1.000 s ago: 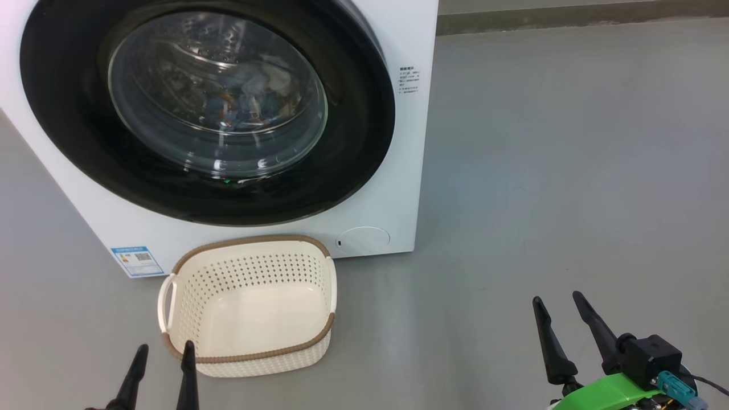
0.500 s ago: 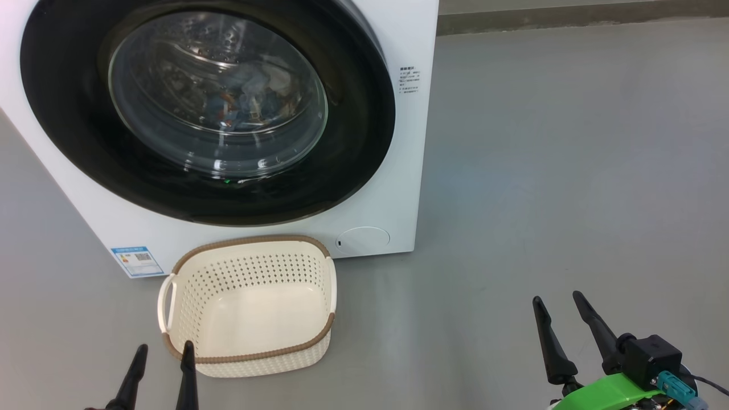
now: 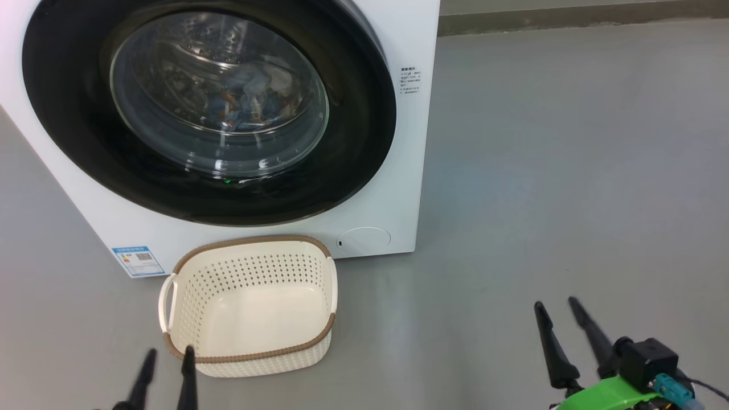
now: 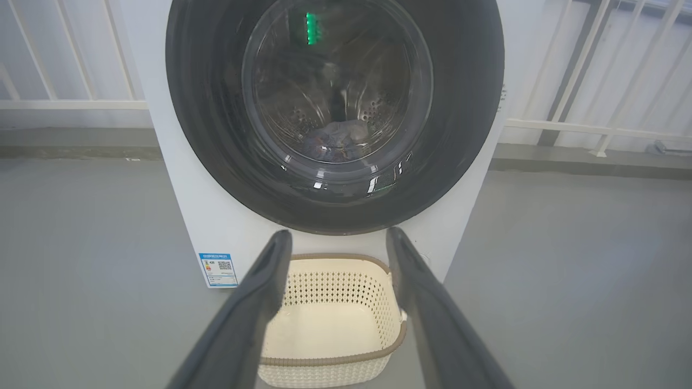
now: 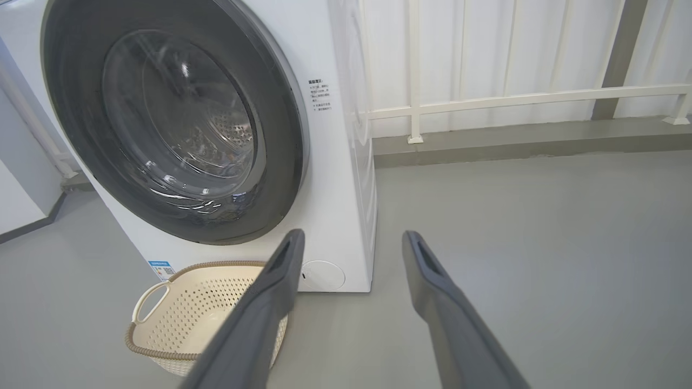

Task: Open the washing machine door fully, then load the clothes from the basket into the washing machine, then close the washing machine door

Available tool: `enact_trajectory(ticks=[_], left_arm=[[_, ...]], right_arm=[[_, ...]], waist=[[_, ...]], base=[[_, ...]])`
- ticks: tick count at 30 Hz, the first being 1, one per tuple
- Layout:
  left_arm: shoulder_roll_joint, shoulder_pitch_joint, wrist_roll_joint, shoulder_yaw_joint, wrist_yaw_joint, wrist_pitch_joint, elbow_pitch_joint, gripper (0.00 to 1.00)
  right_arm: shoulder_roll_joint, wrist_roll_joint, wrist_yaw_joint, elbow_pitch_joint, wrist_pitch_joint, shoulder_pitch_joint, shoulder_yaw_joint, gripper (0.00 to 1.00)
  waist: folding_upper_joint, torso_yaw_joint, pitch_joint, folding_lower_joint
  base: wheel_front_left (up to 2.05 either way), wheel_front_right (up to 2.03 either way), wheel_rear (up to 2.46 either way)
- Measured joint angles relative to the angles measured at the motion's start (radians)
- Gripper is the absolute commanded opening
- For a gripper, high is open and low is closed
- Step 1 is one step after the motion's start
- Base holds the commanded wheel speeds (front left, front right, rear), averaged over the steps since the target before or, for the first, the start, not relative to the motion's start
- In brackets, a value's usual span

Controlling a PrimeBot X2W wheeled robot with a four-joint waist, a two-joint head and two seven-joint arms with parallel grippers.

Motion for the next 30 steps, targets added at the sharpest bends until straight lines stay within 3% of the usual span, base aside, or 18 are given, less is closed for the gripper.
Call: enact_trajectory(ticks=[6,30], left_arm=[[-0.013,0.001,-0.031,-0.003,0.000,0.011,0.046,0.00],[-0.015,-0.006,-0.288,0.004,-0.009,0.077,0.069,0.00]], right_arm=[[0.002,0.020,0.000,0.044,0.010,0.021,0.000,0.00],[0.003,0.291,0.000,0.045,0.072,0.019,-0.011,0.00]], waist=[[0.0000,0.001,0.000,0.0000],[0.0000,0.004,0.002,0.0002]], base=[[0.00,0.00,0.00],[0.00,0.00,0.00]])
